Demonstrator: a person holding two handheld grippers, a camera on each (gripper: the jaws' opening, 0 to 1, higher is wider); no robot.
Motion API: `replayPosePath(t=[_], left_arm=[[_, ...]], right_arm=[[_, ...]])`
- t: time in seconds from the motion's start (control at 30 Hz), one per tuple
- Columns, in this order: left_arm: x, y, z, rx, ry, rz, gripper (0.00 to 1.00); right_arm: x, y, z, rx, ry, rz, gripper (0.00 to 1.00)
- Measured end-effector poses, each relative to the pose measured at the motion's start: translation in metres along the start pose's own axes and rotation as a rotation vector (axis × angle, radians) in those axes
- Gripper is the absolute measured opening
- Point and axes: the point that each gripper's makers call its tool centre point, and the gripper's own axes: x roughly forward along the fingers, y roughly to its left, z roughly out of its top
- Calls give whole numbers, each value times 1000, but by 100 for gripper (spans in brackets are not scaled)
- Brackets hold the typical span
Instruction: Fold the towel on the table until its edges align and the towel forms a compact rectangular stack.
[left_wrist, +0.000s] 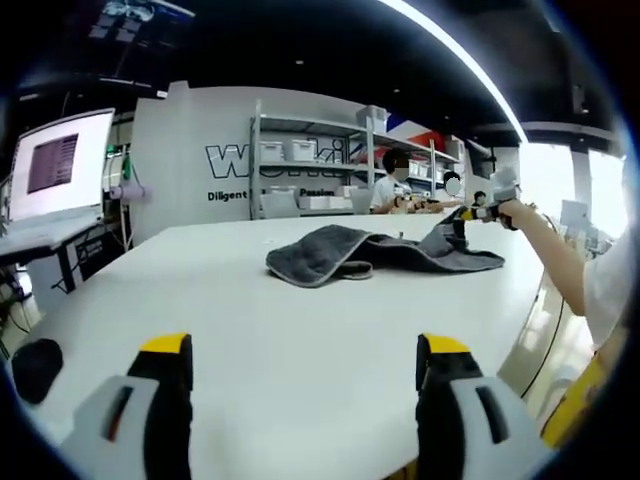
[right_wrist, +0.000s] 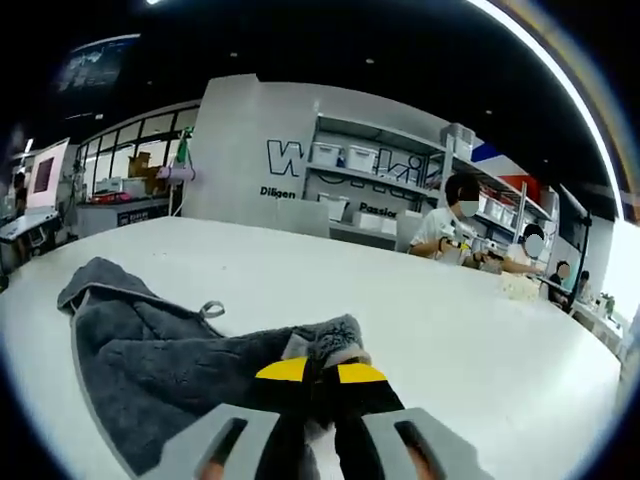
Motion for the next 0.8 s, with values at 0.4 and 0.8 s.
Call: replayPosePath(t=[0.4, 0.8], left_arm=[[0, -3, 0, 3, 1, -9, 97], [-2, -3, -2, -1, 2, -8, 97]], right_arm=[[-12, -3, 3, -3, -17, -24, 19], [-39, 8, 13, -29, -69, -24, 27]])
